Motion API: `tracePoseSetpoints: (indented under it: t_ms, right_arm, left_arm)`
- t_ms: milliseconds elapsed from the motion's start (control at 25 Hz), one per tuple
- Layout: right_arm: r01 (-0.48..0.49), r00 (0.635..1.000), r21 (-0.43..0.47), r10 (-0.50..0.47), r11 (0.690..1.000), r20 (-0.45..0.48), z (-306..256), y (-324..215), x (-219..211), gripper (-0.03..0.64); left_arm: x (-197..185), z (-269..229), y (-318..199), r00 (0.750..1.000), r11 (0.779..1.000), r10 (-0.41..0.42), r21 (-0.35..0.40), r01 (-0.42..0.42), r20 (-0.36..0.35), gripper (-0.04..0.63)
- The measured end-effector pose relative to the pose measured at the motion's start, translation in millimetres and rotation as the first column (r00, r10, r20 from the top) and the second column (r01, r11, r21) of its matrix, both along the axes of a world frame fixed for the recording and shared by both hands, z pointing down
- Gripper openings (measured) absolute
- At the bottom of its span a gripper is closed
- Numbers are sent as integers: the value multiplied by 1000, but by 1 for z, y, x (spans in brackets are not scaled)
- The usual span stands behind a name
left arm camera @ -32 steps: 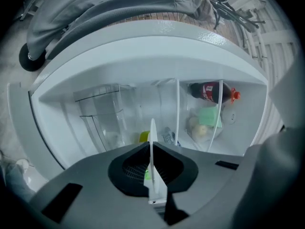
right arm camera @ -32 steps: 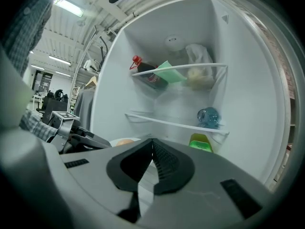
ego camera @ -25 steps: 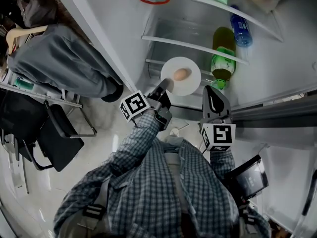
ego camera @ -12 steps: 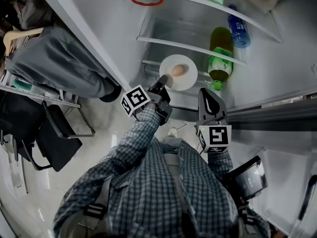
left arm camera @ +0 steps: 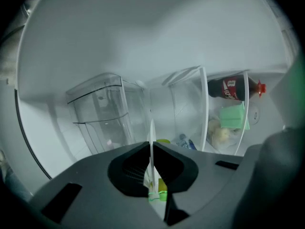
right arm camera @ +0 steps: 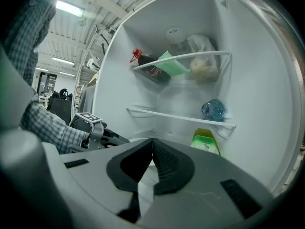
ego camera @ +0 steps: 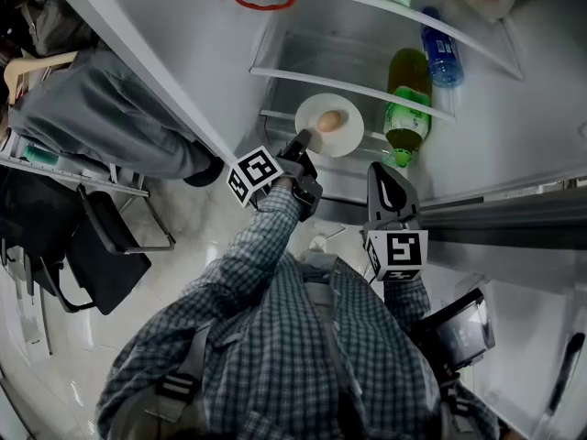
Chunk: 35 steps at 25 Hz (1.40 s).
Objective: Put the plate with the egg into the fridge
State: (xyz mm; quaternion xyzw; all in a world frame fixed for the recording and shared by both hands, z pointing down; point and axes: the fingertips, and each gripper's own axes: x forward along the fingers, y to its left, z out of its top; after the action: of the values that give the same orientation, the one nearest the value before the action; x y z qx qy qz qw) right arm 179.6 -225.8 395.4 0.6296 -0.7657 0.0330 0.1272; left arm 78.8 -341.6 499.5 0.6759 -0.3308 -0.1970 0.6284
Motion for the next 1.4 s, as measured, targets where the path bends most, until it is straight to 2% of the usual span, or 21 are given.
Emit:
tracePoseSetpoints:
  t_ms: [120,280,360,680,920,1240,1400]
  right_arm:
    - [-15,999,-8,15,1000,34,-1,-4,0,6]
    - [40,996,-25,-41,999,-73,15,-7,3,6]
    - [53,994,-23,-55,998,-97,19,-12,1,6]
    - [63,993,-60,-68,996,-93,38,-32,1,6]
    - [57,996,-100,-64,993,-67,48,-47,-1,6]
    - [112,976,-117,-131,987,-173,59,-61,-9,8]
    - [146,949,-153,-183,977,-259,72,-64,-13,8]
  left_arm:
    - [3,3,-3,1000,1000,1,-7,0,14,18]
    - [4,6,-6,999,1000,9,-9,-9,36,18]
    - [5,7,-7,999,1000,13,-11,-13,41,18]
    - [10,12,-13,997,1000,24,-8,-23,72,18]
    - [10,19,-17,998,999,10,-33,-9,56,19]
    - [13,26,-24,1000,997,-1,-77,2,16,18]
    - [14,24,-27,1000,997,1,-71,0,8,18]
